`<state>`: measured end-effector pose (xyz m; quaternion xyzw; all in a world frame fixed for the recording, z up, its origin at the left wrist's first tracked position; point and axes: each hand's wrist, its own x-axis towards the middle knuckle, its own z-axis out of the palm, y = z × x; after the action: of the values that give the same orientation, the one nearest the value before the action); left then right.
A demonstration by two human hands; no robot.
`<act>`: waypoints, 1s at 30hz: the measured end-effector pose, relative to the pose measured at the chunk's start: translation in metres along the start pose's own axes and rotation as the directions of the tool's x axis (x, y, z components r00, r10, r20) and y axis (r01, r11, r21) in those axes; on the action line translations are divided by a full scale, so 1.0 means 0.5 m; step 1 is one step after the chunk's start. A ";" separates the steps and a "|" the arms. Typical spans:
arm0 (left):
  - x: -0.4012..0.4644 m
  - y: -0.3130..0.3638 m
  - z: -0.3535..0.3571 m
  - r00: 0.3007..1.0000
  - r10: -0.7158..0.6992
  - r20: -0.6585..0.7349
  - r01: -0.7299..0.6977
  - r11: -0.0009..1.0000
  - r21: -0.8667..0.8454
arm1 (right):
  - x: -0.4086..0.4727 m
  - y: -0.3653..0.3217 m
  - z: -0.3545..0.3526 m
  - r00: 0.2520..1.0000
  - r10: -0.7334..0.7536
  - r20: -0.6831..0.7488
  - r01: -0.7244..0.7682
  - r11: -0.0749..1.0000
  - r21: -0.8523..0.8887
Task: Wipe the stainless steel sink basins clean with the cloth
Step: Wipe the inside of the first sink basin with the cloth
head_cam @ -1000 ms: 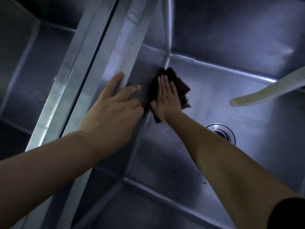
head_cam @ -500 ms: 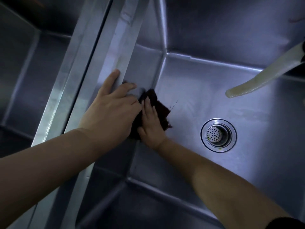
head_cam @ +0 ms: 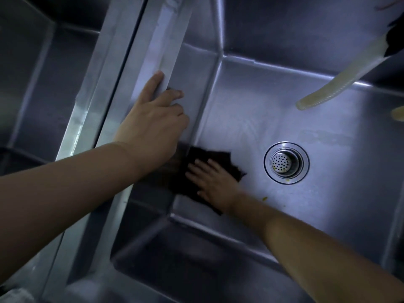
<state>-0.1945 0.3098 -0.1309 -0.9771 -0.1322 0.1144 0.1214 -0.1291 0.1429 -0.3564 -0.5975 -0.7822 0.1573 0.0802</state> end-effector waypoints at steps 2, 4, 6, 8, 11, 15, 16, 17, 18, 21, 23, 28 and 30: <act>0.001 0.000 0.000 1.000 -0.006 0.027 0.005 1.000 0.013 | 0.032 0.038 -0.022 0.982 0.181 -0.044 -0.181 0.983 0.003; 0.002 0.001 0.001 0.999 -0.015 0.038 0.014 1.000 0.023 | 0.056 0.035 -0.033 0.948 0.316 -0.027 -0.317 0.948 -0.032; 0.001 0.001 0.003 0.999 -0.017 0.038 0.016 0.999 0.028 | 0.063 -0.002 -0.022 0.930 0.369 -0.003 -0.368 0.928 -0.054; 0.000 -0.001 0.005 0.999 -0.012 0.031 0.011 0.999 0.034 | 0.045 -0.055 -0.006 0.941 0.337 0.003 -0.337 0.939 -0.063; -0.002 -0.003 0.004 0.998 -0.013 0.057 0.010 0.998 0.055 | -0.014 -0.128 0.023 0.992 0.111 0.052 -0.108 0.992 -0.061; -0.004 0.001 -0.001 0.994 -0.029 0.106 0.019 0.995 0.101 | -0.053 -0.145 0.030 0.982 -0.113 0.151 0.126 0.989 -0.077; -0.004 0.003 -0.003 0.992 -0.036 0.122 0.021 0.992 0.122 | -0.060 -0.139 0.028 0.977 -0.139 0.164 0.154 0.984 -0.085; -0.005 0.005 -0.004 0.990 -0.041 0.133 0.022 0.990 0.140 | -0.072 -0.130 0.025 0.973 -0.158 0.169 0.175 0.980 -0.091; -0.005 0.007 -0.006 0.989 -0.044 0.140 0.023 0.988 0.150 | -0.090 -0.121 0.021 0.971 -0.171 0.168 0.188 0.978 -0.090; -0.002 0.014 -0.011 0.986 -0.047 0.159 0.017 0.983 0.183 | -0.186 -0.085 0.010 0.978 -0.161 0.136 0.170 0.984 -0.059; -0.003 0.015 -0.014 0.985 -0.045 0.165 0.010 0.978 0.208 | -0.266 -0.054 -0.002 0.985 -0.134 0.110 0.142 0.988 -0.060; -0.004 0.010 -0.008 0.992 -0.035 0.120 0.012 0.982 0.188 | -0.415 0.005 -0.037 0.981 -0.121 0.153 0.139 0.984 -0.115; -0.004 0.007 -0.003 0.998 -0.020 0.066 0.010 0.987 0.159 | -0.405 0.000 -0.036 0.977 -0.104 0.187 0.127 0.985 -0.116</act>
<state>-0.1950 0.3055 -0.1300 -0.9589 -0.1341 0.1565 0.1950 -0.0680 -0.0487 -0.3270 -0.5382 -0.8281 0.1556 -0.0202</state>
